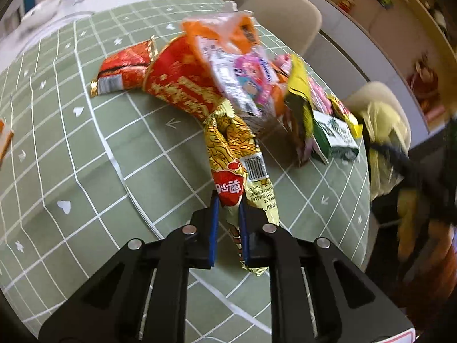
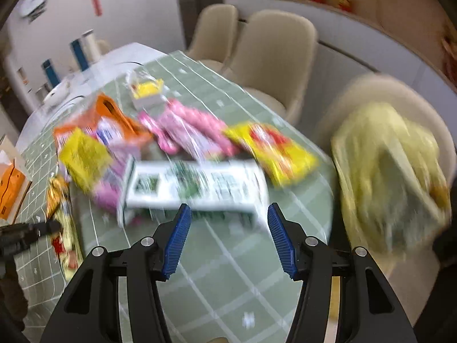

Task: Collect trash
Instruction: 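Grasp the gold snack wrapper with the left tool while the right tool grasps the white milk carton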

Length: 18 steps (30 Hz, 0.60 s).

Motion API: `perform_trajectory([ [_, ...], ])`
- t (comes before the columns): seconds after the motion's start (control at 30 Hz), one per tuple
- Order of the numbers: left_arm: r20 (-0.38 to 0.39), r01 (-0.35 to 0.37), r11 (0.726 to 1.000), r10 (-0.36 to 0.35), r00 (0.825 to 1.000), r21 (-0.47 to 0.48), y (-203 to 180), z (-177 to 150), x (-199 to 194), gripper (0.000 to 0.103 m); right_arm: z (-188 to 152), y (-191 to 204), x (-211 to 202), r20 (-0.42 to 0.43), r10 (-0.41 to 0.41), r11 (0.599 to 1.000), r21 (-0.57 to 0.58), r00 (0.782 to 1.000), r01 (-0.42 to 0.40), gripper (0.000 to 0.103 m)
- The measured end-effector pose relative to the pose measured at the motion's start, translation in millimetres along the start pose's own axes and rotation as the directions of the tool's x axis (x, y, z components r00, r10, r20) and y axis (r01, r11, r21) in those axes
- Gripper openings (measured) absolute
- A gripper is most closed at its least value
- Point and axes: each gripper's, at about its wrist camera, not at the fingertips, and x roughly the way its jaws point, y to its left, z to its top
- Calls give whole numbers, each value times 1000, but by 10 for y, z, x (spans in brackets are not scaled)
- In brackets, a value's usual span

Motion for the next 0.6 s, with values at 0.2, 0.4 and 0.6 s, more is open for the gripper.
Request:
perform_trajectory([
  [0.2, -18, -8, 1000, 8, 1000, 20, -59, 46, 35, 12, 376, -275, 690, -136, 201, 977, 103, 970, -188, 52],
  [0.4, -8, -15, 1000, 15, 1000, -18, 30, 40, 40, 12, -135, -333, 439, -171, 258, 952, 212, 951, -221, 52],
  [0.6, 0, -24, 1000, 24, 1000, -19, 52, 65, 92, 12, -522, -68, -5, -174, 310, 948, 128, 935, -291, 52],
])
